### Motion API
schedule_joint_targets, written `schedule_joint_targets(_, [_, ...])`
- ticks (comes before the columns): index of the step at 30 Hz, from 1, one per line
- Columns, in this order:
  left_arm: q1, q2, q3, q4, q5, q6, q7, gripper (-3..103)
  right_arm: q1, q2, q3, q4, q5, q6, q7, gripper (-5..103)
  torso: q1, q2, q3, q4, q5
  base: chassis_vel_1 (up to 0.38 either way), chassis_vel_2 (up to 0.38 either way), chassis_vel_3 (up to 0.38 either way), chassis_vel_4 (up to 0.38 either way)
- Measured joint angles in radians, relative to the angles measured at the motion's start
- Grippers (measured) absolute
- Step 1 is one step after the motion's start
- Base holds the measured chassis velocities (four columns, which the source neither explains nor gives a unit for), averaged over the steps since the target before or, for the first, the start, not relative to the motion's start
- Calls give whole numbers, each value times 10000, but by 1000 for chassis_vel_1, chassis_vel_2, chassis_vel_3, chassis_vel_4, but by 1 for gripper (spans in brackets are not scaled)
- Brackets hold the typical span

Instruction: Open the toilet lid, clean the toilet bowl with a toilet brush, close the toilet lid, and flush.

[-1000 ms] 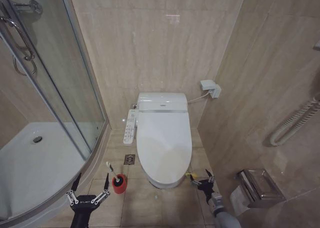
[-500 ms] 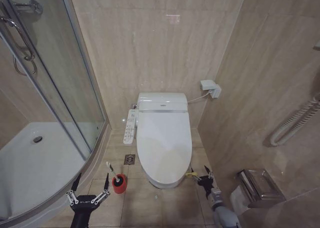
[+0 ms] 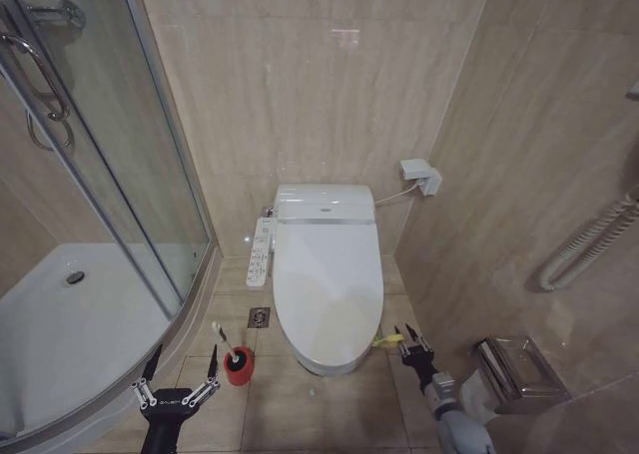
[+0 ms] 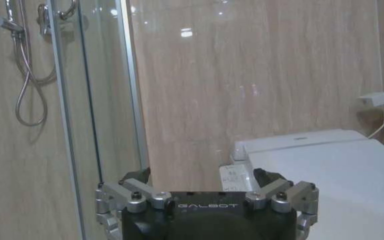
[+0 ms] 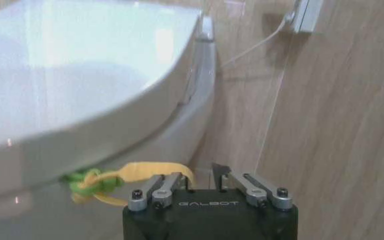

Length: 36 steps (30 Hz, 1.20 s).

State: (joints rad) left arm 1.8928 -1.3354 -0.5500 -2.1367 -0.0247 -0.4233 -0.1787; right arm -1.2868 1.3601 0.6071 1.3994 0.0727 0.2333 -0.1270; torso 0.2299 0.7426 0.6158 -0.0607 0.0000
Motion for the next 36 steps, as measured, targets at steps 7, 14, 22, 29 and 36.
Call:
schedule_joint_targets(7, [0,0,0,0,0,0,0,100,-436,58,53,1566,562,-339,119,2,0,0,1,3,3,0,0,0,0])
schedule_joint_targets(14, [0,0,0,0,0,0,0,100,-793,-6,60,2957,911,-729,307,2,0,0,0,0,-1,0,0,0,0])
schedule_joint_targets(22, [0,0,0,0,0,0,0,100,-980,-191,213,3952,1176,-1022,519,2,0,0,0,0,-1,0,0,0,0])
schedule_joint_targets(29, [0,0,0,0,0,0,0,100,-949,-236,346,4659,1489,-1303,686,2,0,0,0,0,-1,0,0,0,0])
schedule_joint_targets(36, [0,0,0,0,0,0,0,100,-881,-331,474,5442,1890,-1683,821,2,0,0,0,0,-1,0,0,0,0])
